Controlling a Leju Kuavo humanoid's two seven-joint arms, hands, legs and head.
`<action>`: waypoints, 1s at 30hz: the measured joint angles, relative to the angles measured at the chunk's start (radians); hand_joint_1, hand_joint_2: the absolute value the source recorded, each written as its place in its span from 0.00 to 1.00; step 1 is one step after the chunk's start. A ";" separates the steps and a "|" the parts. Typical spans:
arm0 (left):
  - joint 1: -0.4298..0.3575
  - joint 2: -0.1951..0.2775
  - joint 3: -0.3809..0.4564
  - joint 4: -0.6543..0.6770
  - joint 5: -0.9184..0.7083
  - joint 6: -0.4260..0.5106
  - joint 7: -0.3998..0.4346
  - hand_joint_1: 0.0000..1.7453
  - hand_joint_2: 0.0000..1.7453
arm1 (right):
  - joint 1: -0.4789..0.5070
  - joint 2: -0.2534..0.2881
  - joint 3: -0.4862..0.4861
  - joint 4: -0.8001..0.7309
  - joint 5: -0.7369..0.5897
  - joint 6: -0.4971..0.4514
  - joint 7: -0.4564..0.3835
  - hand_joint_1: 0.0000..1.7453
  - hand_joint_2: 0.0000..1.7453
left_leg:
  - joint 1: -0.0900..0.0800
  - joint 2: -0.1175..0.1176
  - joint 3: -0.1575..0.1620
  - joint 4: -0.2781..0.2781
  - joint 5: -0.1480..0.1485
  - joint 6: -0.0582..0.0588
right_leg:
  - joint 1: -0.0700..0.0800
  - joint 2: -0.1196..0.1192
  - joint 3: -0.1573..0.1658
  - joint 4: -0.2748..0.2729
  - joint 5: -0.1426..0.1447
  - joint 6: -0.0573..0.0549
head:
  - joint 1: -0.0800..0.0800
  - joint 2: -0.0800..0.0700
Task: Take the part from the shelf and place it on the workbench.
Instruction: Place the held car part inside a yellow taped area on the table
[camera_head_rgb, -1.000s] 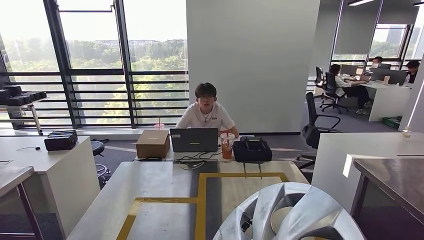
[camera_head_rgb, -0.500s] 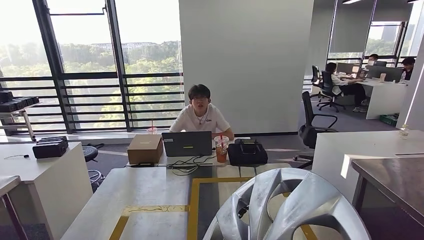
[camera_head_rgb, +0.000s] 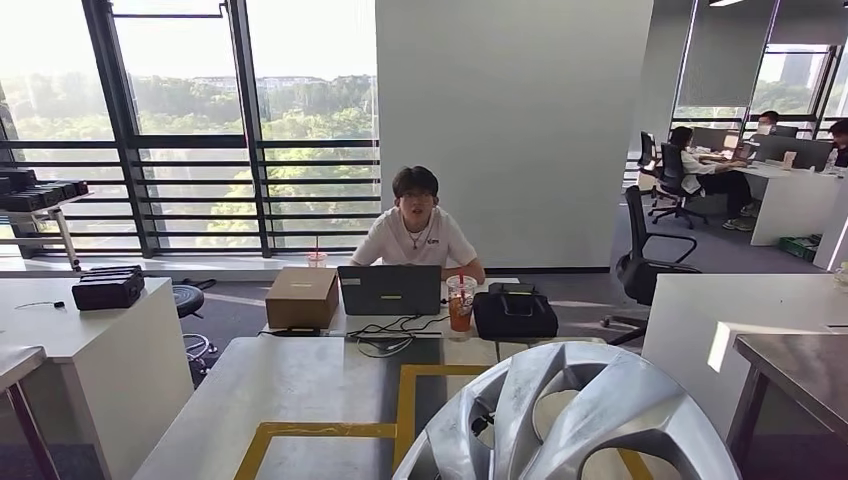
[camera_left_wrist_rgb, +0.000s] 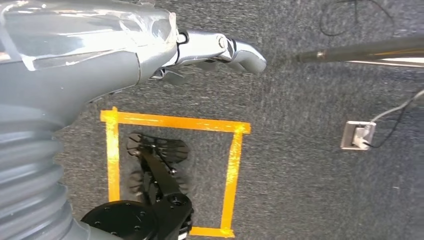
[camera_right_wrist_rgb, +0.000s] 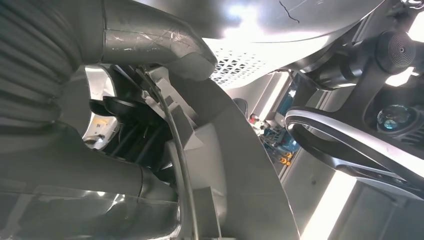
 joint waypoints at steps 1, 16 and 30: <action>0.000 0.000 0.000 0.000 0.000 -0.001 0.000 0.00 1.00 | -0.002 0.000 0.001 0.001 0.000 0.000 0.000 1.00 1.00 | -0.002 0.000 0.004 0.001 -0.008 -0.005 | 0.002 -0.002 0.013 -0.040 0.021 -0.009 | 0.000 0.000; 0.008 0.004 0.001 -0.004 0.026 0.007 0.010 0.00 1.00 | -0.012 0.006 0.016 0.002 -0.009 -0.012 0.010 1.00 1.00 | -0.001 0.011 -0.121 0.060 0.047 -0.020 | 0.005 0.007 0.118 -0.074 -0.033 -0.056 | -0.005 0.000; 0.020 0.000 0.000 -0.004 0.059 0.006 0.028 0.00 1.00 | -0.020 0.008 0.037 0.002 0.023 -0.073 0.047 1.00 1.00 | -0.005 -0.003 -0.022 -0.006 0.030 0.008 | 0.005 0.004 0.010 0.019 -0.025 -0.001 | 0.000 0.000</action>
